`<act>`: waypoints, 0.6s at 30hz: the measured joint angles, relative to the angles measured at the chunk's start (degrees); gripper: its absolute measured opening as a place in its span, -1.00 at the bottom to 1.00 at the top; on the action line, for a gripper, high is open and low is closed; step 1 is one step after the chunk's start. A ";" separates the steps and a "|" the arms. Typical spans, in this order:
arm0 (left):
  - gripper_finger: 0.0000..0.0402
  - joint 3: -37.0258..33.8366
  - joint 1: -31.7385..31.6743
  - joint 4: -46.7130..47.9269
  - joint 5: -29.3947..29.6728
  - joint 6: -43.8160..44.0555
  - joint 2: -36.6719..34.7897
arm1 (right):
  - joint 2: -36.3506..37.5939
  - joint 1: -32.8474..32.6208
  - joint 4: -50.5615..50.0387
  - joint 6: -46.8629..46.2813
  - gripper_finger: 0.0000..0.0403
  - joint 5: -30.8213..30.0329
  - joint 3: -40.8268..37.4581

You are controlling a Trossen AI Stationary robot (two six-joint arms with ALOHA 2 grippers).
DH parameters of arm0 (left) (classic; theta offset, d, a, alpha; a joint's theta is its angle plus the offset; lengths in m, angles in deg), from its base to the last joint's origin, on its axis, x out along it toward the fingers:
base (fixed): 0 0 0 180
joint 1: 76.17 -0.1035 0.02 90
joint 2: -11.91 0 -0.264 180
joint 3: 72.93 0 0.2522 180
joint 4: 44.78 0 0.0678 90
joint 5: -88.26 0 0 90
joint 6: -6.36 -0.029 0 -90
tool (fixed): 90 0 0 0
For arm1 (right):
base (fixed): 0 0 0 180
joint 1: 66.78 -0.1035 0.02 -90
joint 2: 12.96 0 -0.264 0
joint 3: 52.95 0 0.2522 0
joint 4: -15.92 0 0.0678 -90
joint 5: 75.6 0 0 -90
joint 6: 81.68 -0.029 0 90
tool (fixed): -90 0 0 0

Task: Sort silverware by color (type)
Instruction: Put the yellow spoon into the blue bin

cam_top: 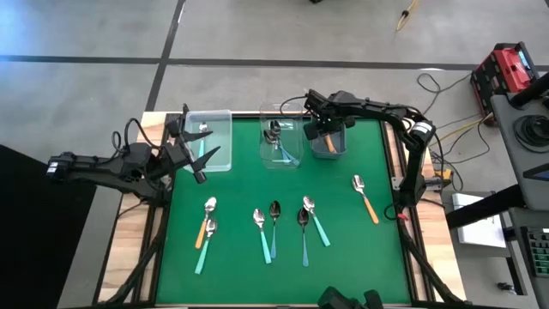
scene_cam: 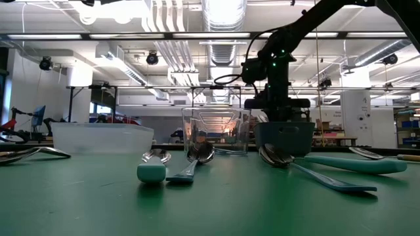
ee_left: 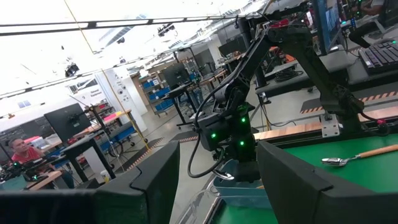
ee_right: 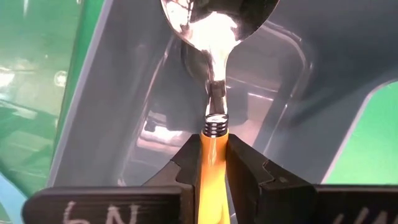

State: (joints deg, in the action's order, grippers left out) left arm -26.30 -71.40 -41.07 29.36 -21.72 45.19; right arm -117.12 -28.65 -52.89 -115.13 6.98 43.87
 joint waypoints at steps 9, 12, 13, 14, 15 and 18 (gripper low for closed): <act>-0.02 0.00 -0.01 0.00 0.01 0.00 0.00 | 0.00 0.00 -0.40 -0.24 -0.79 0.10 -1.19; -0.02 0.00 -0.01 0.00 0.01 0.00 0.00 | 0.00 0.02 -0.34 -0.33 -0.79 0.15 -2.38; -0.02 0.00 0.00 0.00 0.01 0.00 0.00 | 0.00 0.02 -0.33 -0.35 -0.79 0.15 -2.79; -0.02 0.00 -0.02 0.00 0.01 0.00 0.00 | 0.00 0.02 -0.25 -0.35 -0.79 0.14 -3.18; -0.02 0.00 -0.01 0.00 0.00 0.00 0.00 | 0.00 0.02 -0.05 -0.30 -0.79 0.15 -3.48; -0.02 0.00 0.00 0.00 0.00 0.00 0.00 | 0.00 0.03 0.24 -0.15 -0.79 0.11 -3.69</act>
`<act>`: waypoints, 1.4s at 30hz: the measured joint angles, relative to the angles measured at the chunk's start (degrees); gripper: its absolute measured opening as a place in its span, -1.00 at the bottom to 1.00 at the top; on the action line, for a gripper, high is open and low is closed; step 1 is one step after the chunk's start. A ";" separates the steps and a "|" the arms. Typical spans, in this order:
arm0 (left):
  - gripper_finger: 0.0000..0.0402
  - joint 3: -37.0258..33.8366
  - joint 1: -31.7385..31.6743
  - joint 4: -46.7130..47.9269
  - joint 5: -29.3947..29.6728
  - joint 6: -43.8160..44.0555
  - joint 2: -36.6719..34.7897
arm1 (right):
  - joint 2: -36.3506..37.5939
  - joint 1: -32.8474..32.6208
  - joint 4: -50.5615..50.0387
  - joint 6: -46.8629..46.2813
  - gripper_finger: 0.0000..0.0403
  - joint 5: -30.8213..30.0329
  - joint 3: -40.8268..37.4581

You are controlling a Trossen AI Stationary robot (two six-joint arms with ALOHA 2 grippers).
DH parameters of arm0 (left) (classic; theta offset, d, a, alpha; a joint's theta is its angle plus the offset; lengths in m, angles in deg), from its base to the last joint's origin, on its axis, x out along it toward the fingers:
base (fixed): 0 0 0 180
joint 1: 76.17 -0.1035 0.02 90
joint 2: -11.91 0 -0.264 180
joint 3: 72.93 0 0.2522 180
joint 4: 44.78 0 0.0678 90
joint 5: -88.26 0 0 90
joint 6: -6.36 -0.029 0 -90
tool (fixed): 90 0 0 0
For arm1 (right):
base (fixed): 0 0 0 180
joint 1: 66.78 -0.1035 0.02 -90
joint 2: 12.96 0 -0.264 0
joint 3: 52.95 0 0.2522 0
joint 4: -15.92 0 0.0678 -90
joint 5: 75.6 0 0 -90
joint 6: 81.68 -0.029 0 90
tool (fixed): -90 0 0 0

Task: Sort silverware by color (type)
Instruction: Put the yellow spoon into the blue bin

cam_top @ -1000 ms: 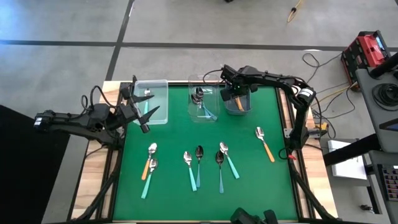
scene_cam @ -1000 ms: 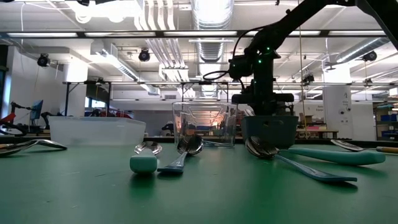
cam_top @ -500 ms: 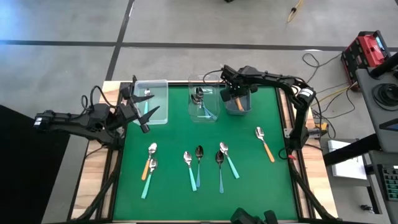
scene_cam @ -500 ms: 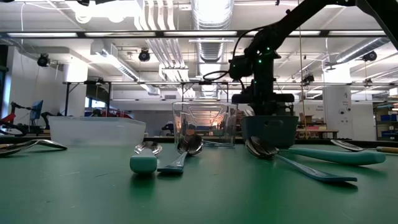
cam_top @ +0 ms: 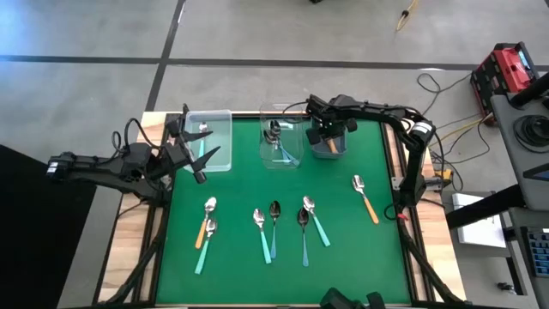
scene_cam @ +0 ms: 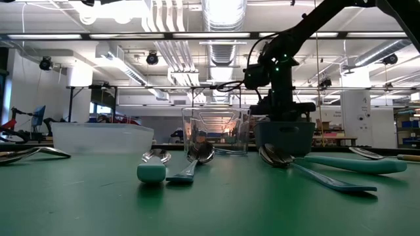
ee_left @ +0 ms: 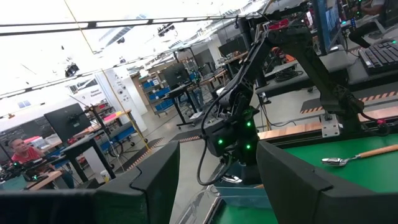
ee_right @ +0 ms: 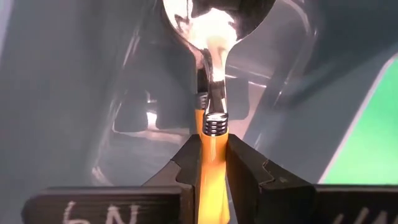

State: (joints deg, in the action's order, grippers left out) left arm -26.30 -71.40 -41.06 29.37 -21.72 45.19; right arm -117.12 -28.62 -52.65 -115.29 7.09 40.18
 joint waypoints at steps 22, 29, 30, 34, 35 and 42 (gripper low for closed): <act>-0.02 0.00 -0.02 0.00 0.00 0.00 0.00 | 0.00 0.02 1.24 0.14 -0.78 -0.19 0.00; -0.02 0.00 -0.02 0.00 -0.02 -0.17 0.00 | 0.00 0.02 1.49 0.12 -0.76 -0.17 0.00; -0.02 0.00 -0.02 0.00 -0.02 -0.17 0.00 | 0.00 0.02 1.60 0.09 -0.76 -0.17 0.00; -0.02 0.00 0.00 0.00 0.00 -0.17 0.00 | 0.00 0.02 1.86 0.11 -0.75 -0.17 0.00; -0.02 0.00 -0.02 0.00 -0.01 -0.17 0.00 | 0.00 0.02 1.86 0.11 -0.75 -0.17 0.00; -0.02 0.00 -0.01 0.00 0.00 -0.17 0.00 | 0.00 0.02 2.14 0.13 -0.75 -0.17 0.00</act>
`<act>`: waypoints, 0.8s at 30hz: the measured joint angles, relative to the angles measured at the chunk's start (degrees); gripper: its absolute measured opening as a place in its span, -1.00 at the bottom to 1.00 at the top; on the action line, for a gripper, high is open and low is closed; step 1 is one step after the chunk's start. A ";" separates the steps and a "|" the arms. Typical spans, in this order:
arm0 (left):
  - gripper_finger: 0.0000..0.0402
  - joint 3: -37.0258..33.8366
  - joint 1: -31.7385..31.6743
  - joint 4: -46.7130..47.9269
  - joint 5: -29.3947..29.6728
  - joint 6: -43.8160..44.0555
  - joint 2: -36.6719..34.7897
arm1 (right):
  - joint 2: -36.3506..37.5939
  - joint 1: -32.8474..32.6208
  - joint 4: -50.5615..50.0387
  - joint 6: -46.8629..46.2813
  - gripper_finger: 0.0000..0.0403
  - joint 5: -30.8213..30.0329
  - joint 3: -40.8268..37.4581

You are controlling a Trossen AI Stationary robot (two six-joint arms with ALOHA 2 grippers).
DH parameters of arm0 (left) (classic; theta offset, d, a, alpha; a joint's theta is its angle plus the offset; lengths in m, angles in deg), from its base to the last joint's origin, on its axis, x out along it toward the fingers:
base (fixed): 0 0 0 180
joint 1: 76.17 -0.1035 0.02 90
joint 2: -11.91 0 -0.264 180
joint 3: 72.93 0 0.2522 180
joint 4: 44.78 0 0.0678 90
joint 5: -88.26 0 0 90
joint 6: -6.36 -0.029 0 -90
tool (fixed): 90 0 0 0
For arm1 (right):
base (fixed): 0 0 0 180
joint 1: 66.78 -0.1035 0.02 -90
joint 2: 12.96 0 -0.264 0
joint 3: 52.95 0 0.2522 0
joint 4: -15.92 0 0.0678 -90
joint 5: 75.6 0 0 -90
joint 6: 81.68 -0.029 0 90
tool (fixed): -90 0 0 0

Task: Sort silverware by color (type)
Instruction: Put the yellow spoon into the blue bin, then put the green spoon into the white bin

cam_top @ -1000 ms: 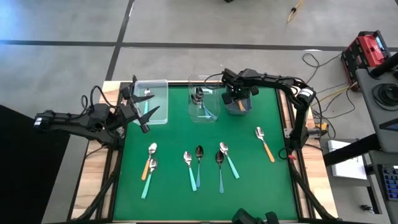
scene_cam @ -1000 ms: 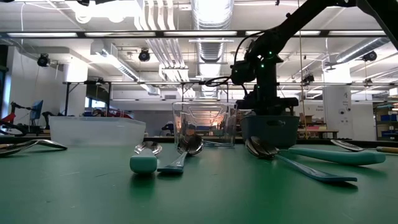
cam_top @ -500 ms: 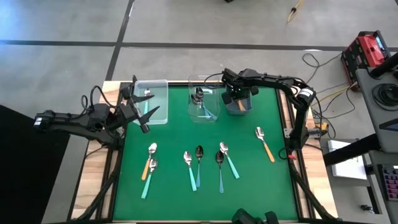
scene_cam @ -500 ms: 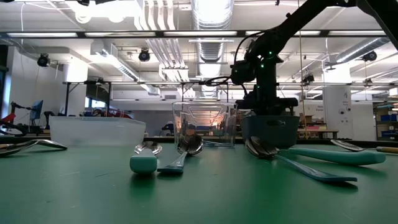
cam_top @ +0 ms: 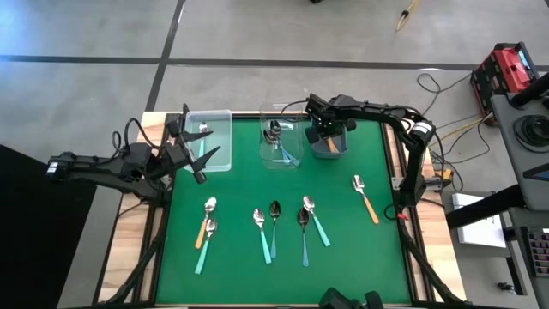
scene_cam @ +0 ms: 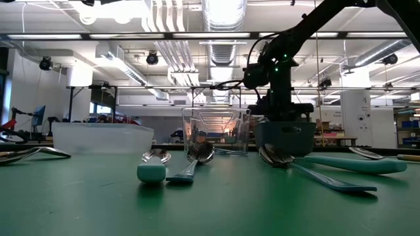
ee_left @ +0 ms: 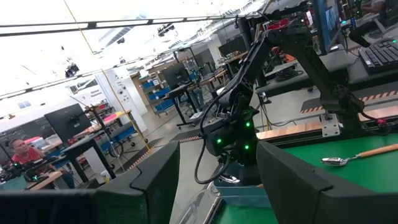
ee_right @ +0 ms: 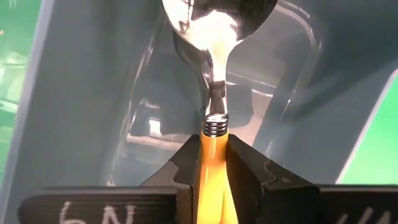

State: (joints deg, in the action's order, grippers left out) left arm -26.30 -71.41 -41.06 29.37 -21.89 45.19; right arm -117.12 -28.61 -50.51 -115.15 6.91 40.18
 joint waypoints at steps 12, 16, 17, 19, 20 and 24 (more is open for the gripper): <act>-0.02 0.00 0.00 0.02 -0.01 0.00 0.00 | 0.00 0.00 0.89 0.30 -0.45 0.00 0.00; -0.02 0.00 0.00 0.02 0.01 0.04 0.00 | 0.00 -0.04 0.66 1.17 -0.39 0.00 0.17; -0.02 0.00 -0.01 0.02 -0.01 0.09 0.00 | 0.07 -0.04 0.64 1.51 -0.38 0.00 0.38; -0.02 0.00 -0.01 0.00 -0.01 0.20 0.00 | 0.41 -0.28 0.64 2.30 -0.37 0.00 0.90; -0.02 0.00 0.00 0.00 -0.01 0.22 0.00 | 0.77 -0.49 0.63 2.99 -0.37 0.01 1.18; -0.02 0.00 0.01 -0.25 -0.01 0.94 0.00 | 3.08 -1.57 0.70 6.31 -0.38 -0.02 2.11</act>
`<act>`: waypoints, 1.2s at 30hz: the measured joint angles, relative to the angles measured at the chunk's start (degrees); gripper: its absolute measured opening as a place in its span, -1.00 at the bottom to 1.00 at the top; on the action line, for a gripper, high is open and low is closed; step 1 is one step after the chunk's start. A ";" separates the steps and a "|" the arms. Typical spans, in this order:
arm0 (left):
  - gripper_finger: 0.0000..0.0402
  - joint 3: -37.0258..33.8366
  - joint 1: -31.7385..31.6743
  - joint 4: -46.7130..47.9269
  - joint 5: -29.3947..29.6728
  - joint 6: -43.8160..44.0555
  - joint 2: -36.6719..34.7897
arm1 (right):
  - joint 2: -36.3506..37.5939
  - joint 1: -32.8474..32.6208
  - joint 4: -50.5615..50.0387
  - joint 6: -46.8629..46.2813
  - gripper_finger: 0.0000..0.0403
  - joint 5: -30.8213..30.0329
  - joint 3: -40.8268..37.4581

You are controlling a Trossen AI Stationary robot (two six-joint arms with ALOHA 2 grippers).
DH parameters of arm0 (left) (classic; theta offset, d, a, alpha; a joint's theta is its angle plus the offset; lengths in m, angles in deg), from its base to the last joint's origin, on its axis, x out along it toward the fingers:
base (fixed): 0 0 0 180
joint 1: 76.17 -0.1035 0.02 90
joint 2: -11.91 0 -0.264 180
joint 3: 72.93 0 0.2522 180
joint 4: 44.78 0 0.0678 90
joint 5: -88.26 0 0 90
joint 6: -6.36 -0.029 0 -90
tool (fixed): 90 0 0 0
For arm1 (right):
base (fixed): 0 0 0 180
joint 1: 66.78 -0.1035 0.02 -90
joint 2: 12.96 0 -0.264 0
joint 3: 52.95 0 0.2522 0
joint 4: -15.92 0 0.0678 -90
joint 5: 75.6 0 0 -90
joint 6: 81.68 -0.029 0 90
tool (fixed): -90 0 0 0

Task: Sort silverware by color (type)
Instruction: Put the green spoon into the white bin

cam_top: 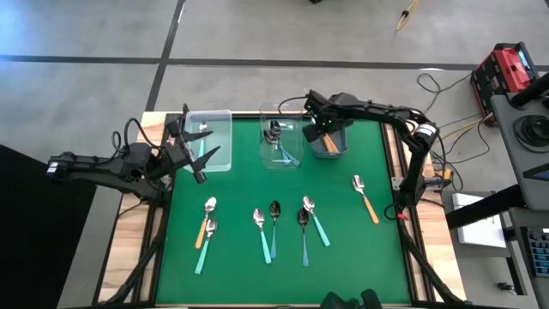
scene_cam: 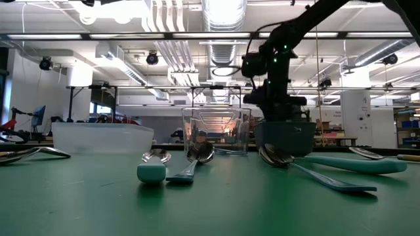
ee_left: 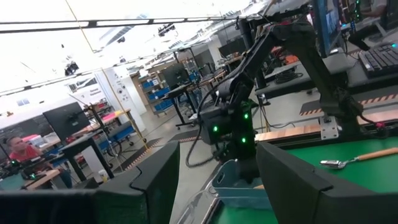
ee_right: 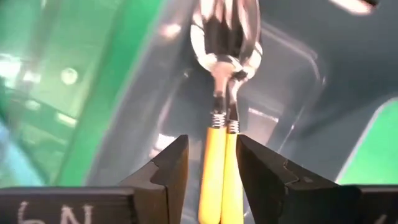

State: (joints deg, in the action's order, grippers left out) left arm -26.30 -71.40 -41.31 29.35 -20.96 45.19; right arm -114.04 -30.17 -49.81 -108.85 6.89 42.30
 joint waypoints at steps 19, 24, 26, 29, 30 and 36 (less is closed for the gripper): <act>-0.02 0.00 0.03 3.45 -0.31 29.23 6.15 | 26.18 -15.21 39.68 25.30 -0.53 -9.02 -22.75; -0.02 0.00 0.12 5.31 -0.30 39.71 9.38 | 31.98 -18.02 46.71 26.67 -0.55 -9.03 -29.86; -0.02 0.00 0.28 5.36 -0.31 42.38 10.90 | 33.48 -18.81 47.94 27.74 -0.57 -9.01 -31.68; -0.02 0.00 0.33 4.53 -0.31 46.84 13.13 | 34.96 -19.33 48.79 28.73 -0.58 -8.92 -33.30; -0.02 0.00 0.33 3.84 -0.33 48.67 14.20 | 35.26 -19.31 49.47 28.68 -0.58 -8.81 -33.57; -0.02 0.00 1.40 -3.14 -6.67 56.24 20.84 | 35.28 -19.26 51.04 28.56 -0.57 -8.17 -33.92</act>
State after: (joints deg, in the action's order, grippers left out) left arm -26.30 -70.00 -44.46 22.68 35.28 66.03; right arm -78.76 -49.44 1.23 -80.28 -1.28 8.38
